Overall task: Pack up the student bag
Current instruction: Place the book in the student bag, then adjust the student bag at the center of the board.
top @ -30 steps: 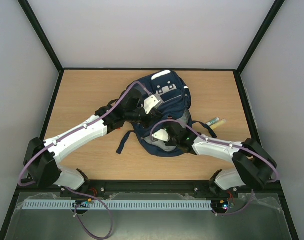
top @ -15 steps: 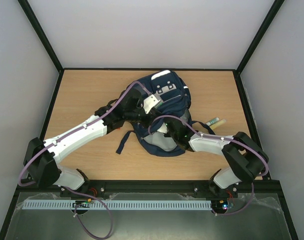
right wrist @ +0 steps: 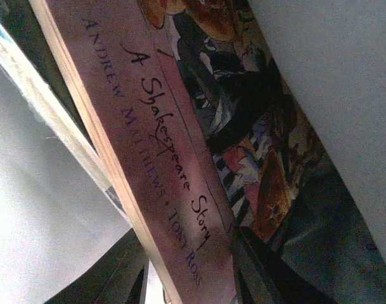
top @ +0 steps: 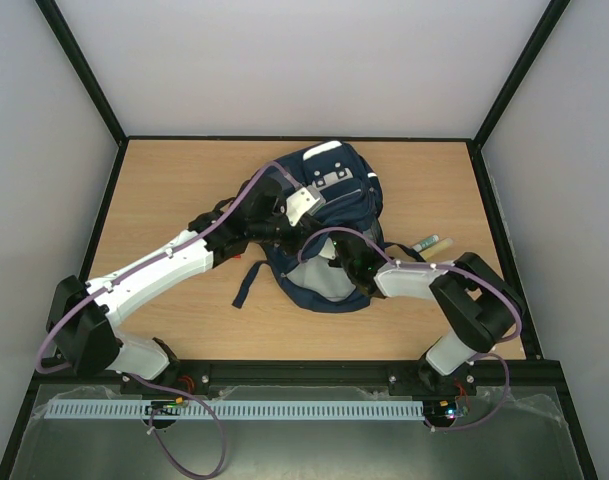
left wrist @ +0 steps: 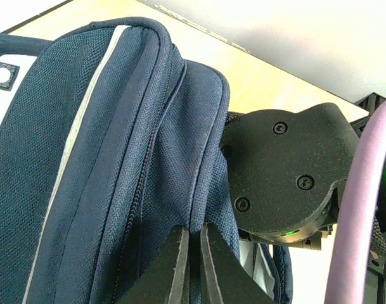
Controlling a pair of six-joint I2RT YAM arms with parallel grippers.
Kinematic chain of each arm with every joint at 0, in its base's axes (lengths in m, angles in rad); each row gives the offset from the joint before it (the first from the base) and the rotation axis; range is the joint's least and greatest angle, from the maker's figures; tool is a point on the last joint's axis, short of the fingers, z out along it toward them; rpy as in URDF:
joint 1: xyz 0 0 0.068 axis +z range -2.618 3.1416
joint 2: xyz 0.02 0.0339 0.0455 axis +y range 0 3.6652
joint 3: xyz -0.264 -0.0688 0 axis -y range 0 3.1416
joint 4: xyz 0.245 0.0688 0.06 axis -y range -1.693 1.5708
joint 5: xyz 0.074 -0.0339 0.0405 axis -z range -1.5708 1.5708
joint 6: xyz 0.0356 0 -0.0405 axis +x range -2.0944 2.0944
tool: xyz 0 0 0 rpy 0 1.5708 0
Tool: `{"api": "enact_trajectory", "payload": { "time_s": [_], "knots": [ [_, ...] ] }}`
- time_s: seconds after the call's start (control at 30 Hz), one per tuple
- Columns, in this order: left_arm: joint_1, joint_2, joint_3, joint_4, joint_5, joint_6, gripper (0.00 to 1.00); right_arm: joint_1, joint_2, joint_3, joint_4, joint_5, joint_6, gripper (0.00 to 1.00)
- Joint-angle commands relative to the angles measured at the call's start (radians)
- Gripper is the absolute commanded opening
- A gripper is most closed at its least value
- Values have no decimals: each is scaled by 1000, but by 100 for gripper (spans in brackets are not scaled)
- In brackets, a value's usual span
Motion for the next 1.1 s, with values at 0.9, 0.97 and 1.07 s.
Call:
{"api": "enact_trajectory", "payload": {
  "time_s": [0.9,0.97,1.07],
  "knots": [
    [-106,258,80,4,-64,26,15,-190,-773,183,-1326,-623,303,48],
    [-129,273,88,-8,-117,-4,28,-205,-779,223,-1342,-660,335,47],
    [-153,237,71,-13,-179,-31,45,-227,-767,253,-1314,-687,412,47]
  ]
}}
